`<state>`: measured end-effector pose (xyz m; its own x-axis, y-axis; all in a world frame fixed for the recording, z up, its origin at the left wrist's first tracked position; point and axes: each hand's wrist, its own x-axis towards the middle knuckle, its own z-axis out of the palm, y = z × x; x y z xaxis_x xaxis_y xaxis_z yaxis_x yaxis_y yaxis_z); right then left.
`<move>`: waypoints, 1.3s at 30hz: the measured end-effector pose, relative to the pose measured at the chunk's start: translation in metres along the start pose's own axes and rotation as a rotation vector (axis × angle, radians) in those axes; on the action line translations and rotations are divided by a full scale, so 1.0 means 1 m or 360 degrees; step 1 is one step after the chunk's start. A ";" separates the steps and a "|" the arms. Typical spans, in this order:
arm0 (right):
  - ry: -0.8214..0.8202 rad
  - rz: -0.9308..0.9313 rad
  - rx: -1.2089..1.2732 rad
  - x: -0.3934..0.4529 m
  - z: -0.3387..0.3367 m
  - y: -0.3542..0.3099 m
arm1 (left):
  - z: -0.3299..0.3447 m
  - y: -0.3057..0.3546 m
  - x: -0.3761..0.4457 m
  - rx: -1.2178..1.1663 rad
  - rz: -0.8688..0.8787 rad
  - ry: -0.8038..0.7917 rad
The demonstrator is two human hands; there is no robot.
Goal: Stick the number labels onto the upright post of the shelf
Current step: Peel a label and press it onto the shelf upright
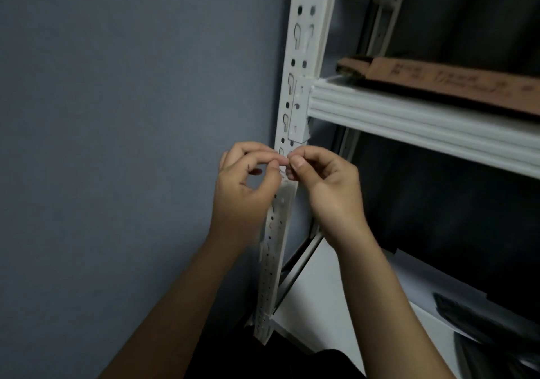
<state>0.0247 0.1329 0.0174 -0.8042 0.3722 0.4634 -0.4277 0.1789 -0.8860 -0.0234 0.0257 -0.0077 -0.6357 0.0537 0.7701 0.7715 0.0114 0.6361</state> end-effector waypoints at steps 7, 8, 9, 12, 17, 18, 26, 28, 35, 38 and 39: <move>0.0179 -0.0017 0.0323 0.006 -0.020 -0.060 | 0.013 0.055 0.033 -0.0219 -0.0082 -0.0040; 0.0203 -0.0063 0.0293 0.007 -0.027 -0.071 | 0.019 0.064 0.037 -0.0232 -0.0084 -0.0057; 0.0223 -0.0115 0.0256 0.009 -0.034 -0.081 | 0.026 0.073 0.043 -0.0245 -0.0079 -0.0082; 0.0311 -0.0242 0.0098 0.017 -0.064 -0.108 | 0.053 0.101 0.058 -0.0256 -0.0006 -0.0165; 0.0555 -0.0483 -0.0527 0.032 -0.131 -0.144 | 0.111 0.148 0.076 -0.0299 0.0058 -0.0325; 0.0588 -0.0495 -0.0632 0.034 -0.145 -0.151 | 0.125 0.157 0.079 -0.0300 0.0064 -0.0361; 0.0835 -0.0217 -0.1090 0.046 -0.254 -0.200 | 0.211 0.212 0.101 -0.0229 0.0054 -0.0700; 0.0915 -0.0074 -0.1170 0.047 -0.280 -0.208 | 0.228 0.222 0.106 -0.0194 0.0036 -0.0771; 0.1049 0.0258 -0.1456 0.053 -0.339 -0.204 | 0.276 0.221 0.109 -0.0054 -0.0041 -0.0904; 0.0960 0.0319 -0.1704 0.059 -0.352 -0.199 | 0.283 0.215 0.108 0.0010 -0.0020 -0.0943; 0.0917 0.0349 -0.1793 0.060 -0.354 -0.198 | 0.284 0.214 0.108 0.0027 -0.0015 -0.0951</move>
<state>0.2069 0.4419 0.2156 -0.3986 0.7792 0.4837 0.5005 0.6267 -0.5972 0.0797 0.3175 0.1977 -0.5220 0.6061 0.6001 0.7692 0.0305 0.6383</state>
